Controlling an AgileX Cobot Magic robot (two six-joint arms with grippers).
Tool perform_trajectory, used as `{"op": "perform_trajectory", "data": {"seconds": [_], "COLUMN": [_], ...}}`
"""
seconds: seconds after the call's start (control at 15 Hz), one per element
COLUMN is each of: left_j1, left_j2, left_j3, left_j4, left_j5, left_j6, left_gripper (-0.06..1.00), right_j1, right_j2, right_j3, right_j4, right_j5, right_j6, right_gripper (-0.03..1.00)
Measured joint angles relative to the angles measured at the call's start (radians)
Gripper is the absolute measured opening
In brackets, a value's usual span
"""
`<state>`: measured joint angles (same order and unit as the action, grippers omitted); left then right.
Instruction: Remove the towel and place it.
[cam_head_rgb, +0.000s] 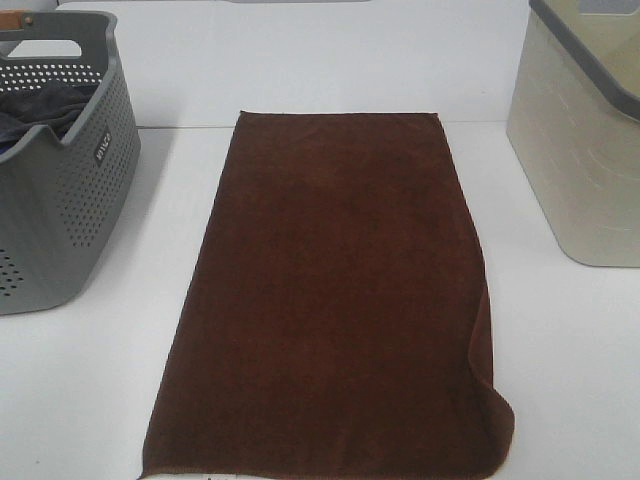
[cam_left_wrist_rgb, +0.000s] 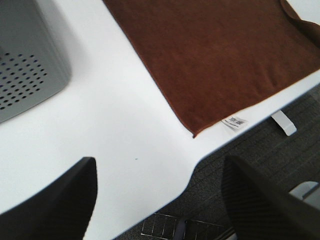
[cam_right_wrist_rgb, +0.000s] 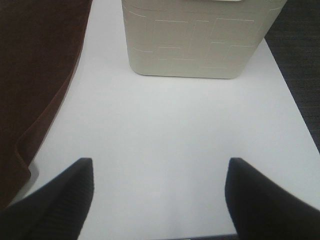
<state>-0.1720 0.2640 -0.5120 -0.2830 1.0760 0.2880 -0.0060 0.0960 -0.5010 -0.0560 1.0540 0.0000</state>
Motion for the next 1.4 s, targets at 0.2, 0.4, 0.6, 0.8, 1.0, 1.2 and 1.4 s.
{"op": "perform_trajectory", "data": {"seconds": [0.2,0.4,0.6,0.8,1.0,1.2,1.4], "left_j1": [0.172,0.222,0.222,0.209,0.198,0.198,0.198], "left_j2": [-0.016,-0.169,-0.267,-0.269,-0.269,-0.269,-0.269], "left_j3": [0.0,0.0,0.0,0.0,0.0,0.0,0.0], "left_j4": [0.0,0.001,0.0,0.0,0.0,0.0,0.009], "left_j5": [-0.001,-0.003,-0.003,-0.003,-0.003,-0.003,-0.003], "left_j6": [0.0,0.0,0.0,0.0,0.0,0.0,-0.001], "left_gripper": [0.67,0.67,0.67,0.67,0.67,0.67,0.67], "right_j1": [-0.002,-0.002,-0.002,-0.002,-0.002,-0.002,-0.002], "right_j2": [-0.05,-0.099,-0.099,-0.099,-0.099,-0.099,-0.099], "right_j3": [0.0,0.0,0.0,0.0,0.0,0.0,0.0], "right_j4": [0.0,0.001,0.002,0.002,0.002,0.002,0.002], "right_j5": [0.001,0.001,0.001,0.001,0.001,0.001,0.001], "right_j6": [0.0,0.0,0.0,0.0,0.0,0.0,0.0], "right_gripper": [0.7,0.7,0.7,0.7,0.7,0.7,0.7]}}
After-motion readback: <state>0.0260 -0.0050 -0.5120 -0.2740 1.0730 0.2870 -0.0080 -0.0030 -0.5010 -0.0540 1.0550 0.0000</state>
